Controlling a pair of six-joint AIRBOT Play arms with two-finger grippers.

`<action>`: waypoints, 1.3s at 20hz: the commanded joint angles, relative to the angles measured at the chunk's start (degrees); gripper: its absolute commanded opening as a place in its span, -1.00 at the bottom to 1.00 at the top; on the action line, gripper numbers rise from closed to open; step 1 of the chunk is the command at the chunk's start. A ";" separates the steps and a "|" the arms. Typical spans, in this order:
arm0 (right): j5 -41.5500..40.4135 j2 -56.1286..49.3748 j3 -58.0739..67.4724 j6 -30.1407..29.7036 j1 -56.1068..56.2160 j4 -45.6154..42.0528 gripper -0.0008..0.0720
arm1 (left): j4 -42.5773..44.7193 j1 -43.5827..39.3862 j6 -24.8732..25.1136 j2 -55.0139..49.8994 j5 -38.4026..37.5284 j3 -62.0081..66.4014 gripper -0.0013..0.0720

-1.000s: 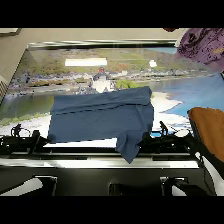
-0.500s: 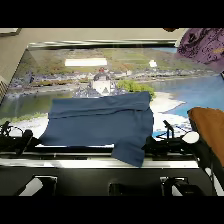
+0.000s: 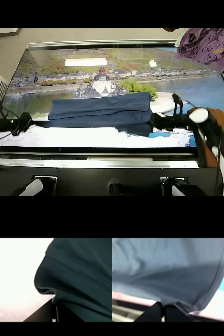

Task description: Fold the clothes and pants, and hang the long-sleeved shirts on hangers.

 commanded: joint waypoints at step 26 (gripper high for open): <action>-8.28 -39.69 36.48 -1.95 0.85 1.70 -0.75 | 0.09 -15.02 1.49 -34.95 13.05 26.73 -0.87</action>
